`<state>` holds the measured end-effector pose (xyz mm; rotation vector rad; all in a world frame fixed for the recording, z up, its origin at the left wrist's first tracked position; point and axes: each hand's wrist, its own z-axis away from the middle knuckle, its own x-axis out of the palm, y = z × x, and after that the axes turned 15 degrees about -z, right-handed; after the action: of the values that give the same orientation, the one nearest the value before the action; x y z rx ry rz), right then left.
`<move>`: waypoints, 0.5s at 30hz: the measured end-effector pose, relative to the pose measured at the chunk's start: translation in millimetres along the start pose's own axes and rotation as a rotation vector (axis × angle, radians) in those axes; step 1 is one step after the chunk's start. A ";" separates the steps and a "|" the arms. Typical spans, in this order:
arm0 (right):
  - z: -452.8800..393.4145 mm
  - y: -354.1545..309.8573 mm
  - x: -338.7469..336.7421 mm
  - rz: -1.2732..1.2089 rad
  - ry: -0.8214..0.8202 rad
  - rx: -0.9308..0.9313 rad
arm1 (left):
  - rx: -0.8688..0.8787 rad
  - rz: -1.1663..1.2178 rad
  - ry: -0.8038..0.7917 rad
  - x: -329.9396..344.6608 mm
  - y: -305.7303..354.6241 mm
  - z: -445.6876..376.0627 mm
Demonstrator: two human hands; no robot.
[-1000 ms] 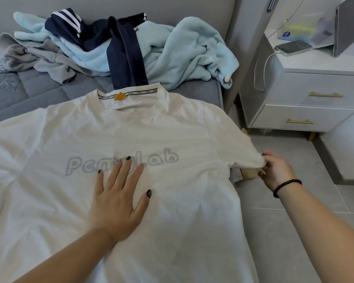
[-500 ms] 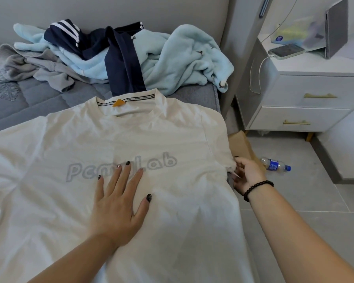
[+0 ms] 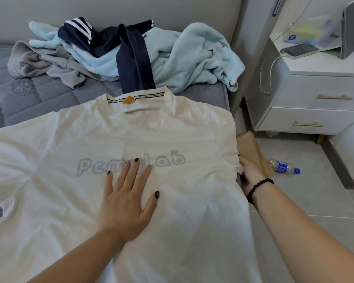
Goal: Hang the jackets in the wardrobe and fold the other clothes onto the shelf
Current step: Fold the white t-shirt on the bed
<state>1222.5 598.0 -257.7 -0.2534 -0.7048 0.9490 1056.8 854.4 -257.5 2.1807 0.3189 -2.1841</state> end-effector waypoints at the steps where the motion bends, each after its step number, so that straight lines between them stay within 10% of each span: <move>1: 1.1 -0.1 1.0 -0.028 0.004 -0.023 | -0.002 0.000 0.005 0.2 -0.1 -0.1; 6: -0.3 -2.1 6.6 -0.089 0.225 -0.267 | -0.003 0.004 0.009 1.7 -0.4 2.1; 9: 7.9 -6.0 21.0 0.237 0.375 -0.842 | 0.000 0.007 0.012 1.9 -0.6 1.0; 12: 22.9 9.8 40.9 0.791 -0.155 -1.283 | 0.005 -0.001 0.015 4.3 -1.7 1.6; 15: 20.8 26.4 44.0 1.535 -0.600 -1.109 | 0.000 -0.003 0.017 4.2 -1.1 1.9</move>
<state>1208.4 646.8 -235.8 -1.7101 -1.6138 2.0196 1054.6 855.7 -261.6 2.2013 0.3227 -2.1682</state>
